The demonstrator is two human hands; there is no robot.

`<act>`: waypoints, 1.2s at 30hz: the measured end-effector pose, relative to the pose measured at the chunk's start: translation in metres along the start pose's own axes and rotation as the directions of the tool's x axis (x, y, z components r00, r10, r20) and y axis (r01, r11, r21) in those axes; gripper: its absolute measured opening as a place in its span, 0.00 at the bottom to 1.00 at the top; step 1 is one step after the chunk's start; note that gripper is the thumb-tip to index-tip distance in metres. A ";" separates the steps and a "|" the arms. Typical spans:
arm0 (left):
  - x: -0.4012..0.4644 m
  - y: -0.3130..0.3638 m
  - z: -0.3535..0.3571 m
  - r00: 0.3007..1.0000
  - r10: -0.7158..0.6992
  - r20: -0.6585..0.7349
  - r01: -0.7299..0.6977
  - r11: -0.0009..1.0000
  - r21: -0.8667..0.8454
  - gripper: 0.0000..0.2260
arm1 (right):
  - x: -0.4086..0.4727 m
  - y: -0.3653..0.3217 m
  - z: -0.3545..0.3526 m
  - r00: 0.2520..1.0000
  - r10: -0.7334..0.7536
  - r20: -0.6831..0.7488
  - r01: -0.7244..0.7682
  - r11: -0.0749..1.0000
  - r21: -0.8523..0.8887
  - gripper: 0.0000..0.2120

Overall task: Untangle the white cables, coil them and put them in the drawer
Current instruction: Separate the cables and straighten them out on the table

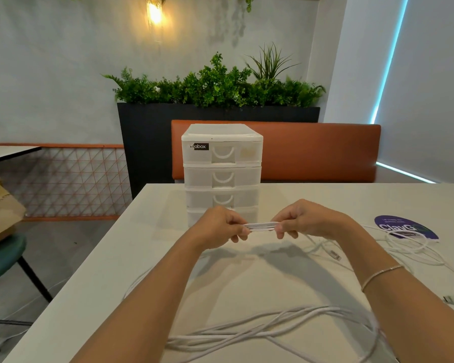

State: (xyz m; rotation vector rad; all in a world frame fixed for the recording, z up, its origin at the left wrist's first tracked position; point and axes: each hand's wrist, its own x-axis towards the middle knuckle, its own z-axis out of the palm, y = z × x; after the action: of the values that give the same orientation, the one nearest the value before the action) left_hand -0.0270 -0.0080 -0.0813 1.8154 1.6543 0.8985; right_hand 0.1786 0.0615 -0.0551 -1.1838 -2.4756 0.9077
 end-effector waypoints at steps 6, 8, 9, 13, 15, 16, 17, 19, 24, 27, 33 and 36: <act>-0.001 0.001 0.003 0.999 -0.014 0.031 0.014 1.000 -0.003 0.06 | -0.013 0.022 -0.038 0.988 0.151 0.018 -0.142 0.962 -0.234 0.09; -0.001 0.002 0.004 0.999 -0.018 0.036 0.018 1.000 0.003 0.06 | -0.017 0.026 -0.049 0.980 0.197 0.024 -0.181 0.936 -0.302 0.10; -0.001 0.002 0.004 0.999 -0.021 0.039 0.021 1.000 0.002 0.06 | -0.019 0.029 -0.054 0.978 0.209 0.025 -0.189 0.923 -0.336 0.11; -0.002 0.000 0.002 0.999 -0.026 0.027 0.026 1.000 0.002 0.05 | -0.028 0.038 -0.072 0.963 0.267 -0.037 -0.246 0.814 -0.526 0.16; -0.002 0.000 0.001 1.000 -0.020 0.024 0.020 1.000 0.010 0.05 | -0.033 0.043 -0.078 0.954 0.284 -0.092 -0.280 0.747 -0.603 0.21; -0.002 0.001 0.002 1.000 -0.017 0.024 0.017 1.000 0.015 0.05 | -0.035 0.044 -0.080 0.949 0.291 -0.122 -0.299 0.711 -0.636 0.21; -0.002 0.002 0.002 1.000 -0.015 0.025 0.014 1.000 0.018 0.05 | -0.037 0.045 -0.082 0.943 0.294 -0.155 -0.319 0.668 -0.672 0.21; -0.002 0.004 0.003 0.999 -0.013 0.035 0.012 1.000 0.023 0.05 | -0.039 0.046 -0.082 0.930 0.283 -0.235 -0.360 0.572 -0.737 0.19; -0.006 0.000 -0.005 0.998 -0.049 0.031 0.048 0.998 0.035 0.06 | -0.048 0.075 -0.079 0.831 0.340 -0.441 -0.537 0.282 -0.795 0.13; -0.007 -0.002 -0.008 0.997 -0.062 0.036 0.062 0.998 0.009 0.06 | -0.051 0.068 -0.071 0.830 0.501 -0.247 -0.494 0.453 -0.742 0.26; -0.006 0.001 -0.004 0.998 -0.049 0.046 0.048 0.998 0.027 0.06 | -0.029 -0.005 -0.015 0.998 0.037 -0.051 -0.057 0.885 -0.462 0.28; -0.008 0.001 -0.004 0.998 -0.032 0.047 0.031 0.999 0.030 0.06 | -0.013 -0.013 0.014 1.000 0.026 -0.002 -0.024 0.909 -0.417 0.16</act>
State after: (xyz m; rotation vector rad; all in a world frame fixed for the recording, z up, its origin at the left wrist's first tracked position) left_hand -0.0296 -0.0166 -0.0791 1.8109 1.6699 0.8162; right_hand 0.1719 0.0395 -0.0573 -1.3382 -2.7485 0.3872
